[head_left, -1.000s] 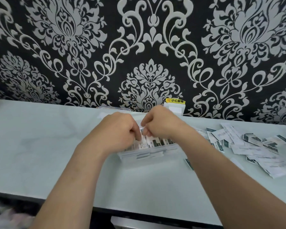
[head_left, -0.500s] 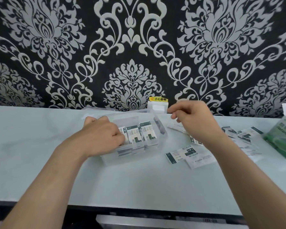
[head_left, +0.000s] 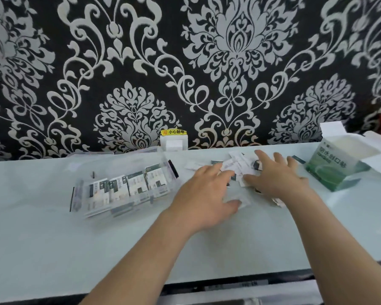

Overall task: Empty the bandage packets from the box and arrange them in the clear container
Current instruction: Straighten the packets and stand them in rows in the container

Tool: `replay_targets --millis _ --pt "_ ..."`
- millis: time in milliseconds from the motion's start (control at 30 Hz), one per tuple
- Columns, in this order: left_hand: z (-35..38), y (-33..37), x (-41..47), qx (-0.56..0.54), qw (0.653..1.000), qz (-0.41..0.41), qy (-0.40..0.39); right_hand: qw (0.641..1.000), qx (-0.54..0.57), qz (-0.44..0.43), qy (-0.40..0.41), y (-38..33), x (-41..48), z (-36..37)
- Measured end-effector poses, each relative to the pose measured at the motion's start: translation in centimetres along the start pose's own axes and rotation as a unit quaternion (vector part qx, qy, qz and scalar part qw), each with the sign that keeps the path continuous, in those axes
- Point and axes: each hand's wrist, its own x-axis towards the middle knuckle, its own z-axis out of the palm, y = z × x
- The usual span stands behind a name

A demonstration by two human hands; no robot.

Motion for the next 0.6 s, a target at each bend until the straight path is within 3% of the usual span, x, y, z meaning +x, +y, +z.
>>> replay_targets --millis 100,200,400,600 --pt "1.9 0.2 2.7 0.003 0.997 -0.055 -0.055 0.999 0.016 0.025 -0.012 1.3 0.7 -0.3" --pt "3.0 0.1 5.1 0.007 0.997 -0.065 -0.028 0.998 0.029 0.016 -0.045 2.1 1.3 0.0" --pt "4.0 0.3 9.3 0.015 0.992 -0.106 -0.060 0.991 -0.009 -0.098 -0.091 2.8 2.1 1.1" --pt "3.6 0.0 10.0 0.048 0.990 -0.127 -0.036 0.969 0.096 -0.179 -0.141 2.8 1.3 -0.4"
